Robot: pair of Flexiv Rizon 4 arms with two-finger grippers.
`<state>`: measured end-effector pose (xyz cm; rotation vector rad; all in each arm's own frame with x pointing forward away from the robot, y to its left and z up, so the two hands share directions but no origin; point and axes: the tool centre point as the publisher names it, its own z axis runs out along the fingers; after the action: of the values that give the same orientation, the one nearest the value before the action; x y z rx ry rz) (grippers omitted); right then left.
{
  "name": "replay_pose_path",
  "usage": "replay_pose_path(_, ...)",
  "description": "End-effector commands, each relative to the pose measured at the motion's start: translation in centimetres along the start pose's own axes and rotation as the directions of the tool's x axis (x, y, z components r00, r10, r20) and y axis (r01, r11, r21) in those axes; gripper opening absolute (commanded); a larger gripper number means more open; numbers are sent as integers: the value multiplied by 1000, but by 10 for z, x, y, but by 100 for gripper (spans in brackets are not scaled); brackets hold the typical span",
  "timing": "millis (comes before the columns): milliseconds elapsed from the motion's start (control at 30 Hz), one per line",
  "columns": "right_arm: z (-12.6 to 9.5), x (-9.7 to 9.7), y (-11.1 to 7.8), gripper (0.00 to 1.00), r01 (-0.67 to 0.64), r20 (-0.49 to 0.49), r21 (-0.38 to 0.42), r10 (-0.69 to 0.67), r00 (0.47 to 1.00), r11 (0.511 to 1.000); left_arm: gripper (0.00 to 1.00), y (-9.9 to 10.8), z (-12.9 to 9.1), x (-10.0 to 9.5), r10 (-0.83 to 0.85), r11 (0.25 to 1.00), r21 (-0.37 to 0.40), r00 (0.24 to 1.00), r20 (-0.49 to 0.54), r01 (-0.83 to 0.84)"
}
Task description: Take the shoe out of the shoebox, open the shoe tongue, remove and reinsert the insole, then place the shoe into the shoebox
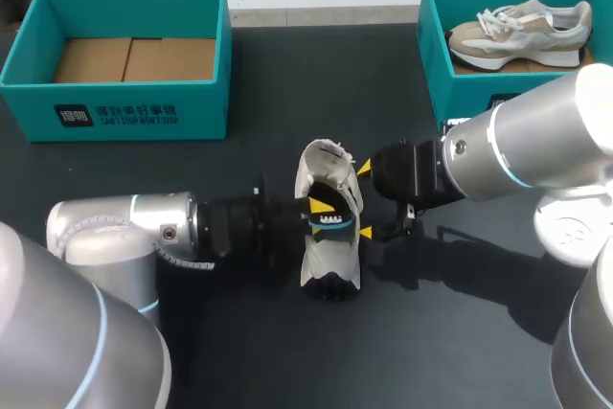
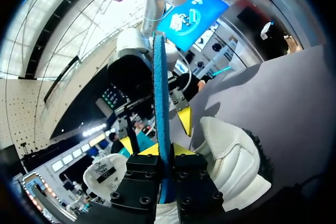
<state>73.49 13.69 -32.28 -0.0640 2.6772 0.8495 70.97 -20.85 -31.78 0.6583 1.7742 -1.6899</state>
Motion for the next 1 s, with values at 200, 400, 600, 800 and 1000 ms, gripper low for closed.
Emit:
replay_pose_path(200, 1, 2, 0, 100, -1, 4, 0, 1, 1000, 1000, 8, -17, -9, 7, 1, 1000, -23, 1000, -6, -2)
replay_pose_path(400, 1, 2, 0, 100, -1, 4, 0, 1, 1000, 1000, 0, 0, 0, 16, -24, 999, -27, 999, -36, 23)
replay_pose_path(600, 1, 2, 0, 100, -1, 4, 0, 1, 1000, 1000, 0, 20, 2, 17, -9, 999, -39, 999, -49, 7)
replay_pose_path(800, 1, 2, 0, 100, -1, 4, 0, 1, 1000, 1000, 0, 40, 1, 14, 8, 998, -62, 999, -44, -11)
replay_pose_path(1000, 1, 2, 0, 100, -1, 4, 0, 1, 1000, 1000, 25, 29, -1, 9, 20, 998, -61, 1000, -23, -22)
